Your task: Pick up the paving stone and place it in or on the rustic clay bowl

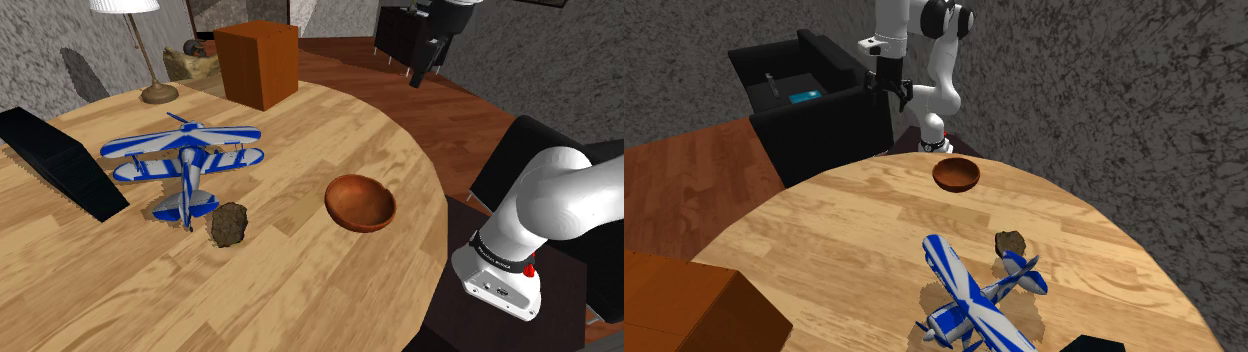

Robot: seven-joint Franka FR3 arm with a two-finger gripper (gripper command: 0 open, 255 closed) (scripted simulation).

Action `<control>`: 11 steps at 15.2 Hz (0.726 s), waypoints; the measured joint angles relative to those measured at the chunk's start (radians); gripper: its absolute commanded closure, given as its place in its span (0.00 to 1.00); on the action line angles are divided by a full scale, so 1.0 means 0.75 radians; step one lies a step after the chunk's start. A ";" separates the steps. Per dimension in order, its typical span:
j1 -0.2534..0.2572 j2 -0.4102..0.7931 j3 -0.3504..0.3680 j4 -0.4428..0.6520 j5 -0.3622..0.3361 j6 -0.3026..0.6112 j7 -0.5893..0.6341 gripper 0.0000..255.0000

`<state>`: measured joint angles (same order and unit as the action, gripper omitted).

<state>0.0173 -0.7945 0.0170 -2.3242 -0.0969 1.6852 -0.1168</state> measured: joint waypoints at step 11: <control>0.106 0.357 -0.088 0.003 0.306 0.190 -0.022 0.00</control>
<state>0.0968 -0.5266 -0.0489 -2.3221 0.1329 1.8280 -0.1336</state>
